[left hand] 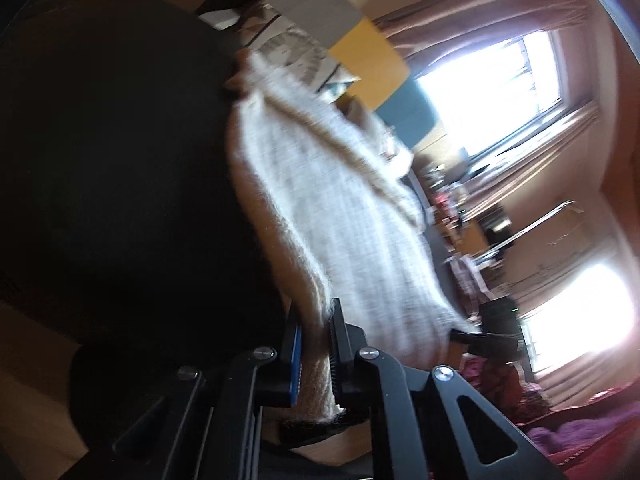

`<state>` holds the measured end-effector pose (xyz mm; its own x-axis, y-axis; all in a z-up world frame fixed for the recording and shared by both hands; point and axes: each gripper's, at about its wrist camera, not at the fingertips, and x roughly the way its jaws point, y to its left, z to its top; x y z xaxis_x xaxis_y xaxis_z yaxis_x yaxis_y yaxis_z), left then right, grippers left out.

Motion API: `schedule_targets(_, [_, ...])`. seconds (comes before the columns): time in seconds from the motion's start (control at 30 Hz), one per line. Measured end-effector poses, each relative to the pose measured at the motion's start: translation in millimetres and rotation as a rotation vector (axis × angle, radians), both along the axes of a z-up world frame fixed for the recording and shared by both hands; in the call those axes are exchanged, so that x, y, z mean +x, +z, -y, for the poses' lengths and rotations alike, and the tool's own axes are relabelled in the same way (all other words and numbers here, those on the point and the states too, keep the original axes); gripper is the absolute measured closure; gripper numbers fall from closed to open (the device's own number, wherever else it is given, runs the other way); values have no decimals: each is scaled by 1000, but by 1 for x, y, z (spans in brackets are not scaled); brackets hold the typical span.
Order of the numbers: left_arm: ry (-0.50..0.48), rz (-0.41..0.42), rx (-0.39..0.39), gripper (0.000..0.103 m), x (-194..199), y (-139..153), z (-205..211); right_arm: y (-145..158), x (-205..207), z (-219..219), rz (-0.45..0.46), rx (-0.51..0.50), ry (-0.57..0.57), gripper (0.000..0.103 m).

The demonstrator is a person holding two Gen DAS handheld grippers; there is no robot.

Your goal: Fold clothes

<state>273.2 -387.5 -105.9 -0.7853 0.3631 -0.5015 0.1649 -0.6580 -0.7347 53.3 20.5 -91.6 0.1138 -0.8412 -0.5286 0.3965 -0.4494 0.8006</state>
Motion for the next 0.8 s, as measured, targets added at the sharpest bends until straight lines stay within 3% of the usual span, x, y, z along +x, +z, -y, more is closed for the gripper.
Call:
schedule_targets(0.27, [-65, -101, 41, 94, 8, 24, -16, 18, 0, -27, -13, -58, -4, 96])
schedule_targets(0.53, [-59, -329, 234, 94, 36, 54, -27, 50, 21, -59, -32, -217, 12, 96])
schedule_targets(0.8, [-69, -474, 332, 94, 66, 88, -41, 83, 42, -93, -55, -382, 31, 96])
